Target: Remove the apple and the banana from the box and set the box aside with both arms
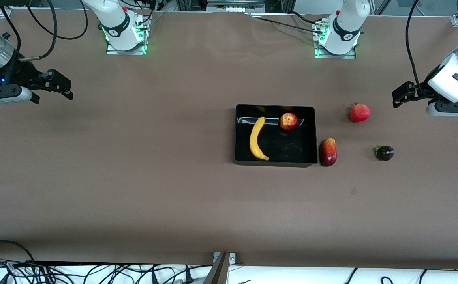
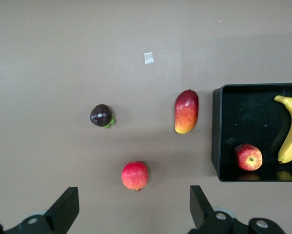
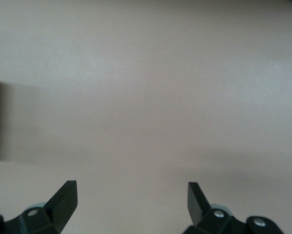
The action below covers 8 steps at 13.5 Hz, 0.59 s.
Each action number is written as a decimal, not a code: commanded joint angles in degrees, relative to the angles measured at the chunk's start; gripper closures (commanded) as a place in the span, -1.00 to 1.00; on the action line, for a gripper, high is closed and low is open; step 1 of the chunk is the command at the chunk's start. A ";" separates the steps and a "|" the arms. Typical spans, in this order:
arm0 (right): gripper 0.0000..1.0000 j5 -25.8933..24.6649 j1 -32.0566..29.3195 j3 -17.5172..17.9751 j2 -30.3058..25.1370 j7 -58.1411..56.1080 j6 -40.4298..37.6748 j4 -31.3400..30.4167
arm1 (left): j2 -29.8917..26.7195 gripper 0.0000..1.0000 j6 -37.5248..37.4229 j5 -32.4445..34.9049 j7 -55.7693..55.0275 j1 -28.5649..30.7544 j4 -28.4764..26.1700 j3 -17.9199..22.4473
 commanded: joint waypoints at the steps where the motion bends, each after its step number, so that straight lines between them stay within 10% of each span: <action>1: -1.00 -0.69 0.18 0.00 0.34 -0.33 -0.32 1.08 | -0.05 -1.00 -1.52 -1.24 0.40 -0.70 1.19 0.64; 8: -1.00 -0.69 0.18 0.00 0.34 -0.33 -0.32 1.08 | 1.18 -1.00 -3.19 -1.86 0.75 -1.40 0.22 0.46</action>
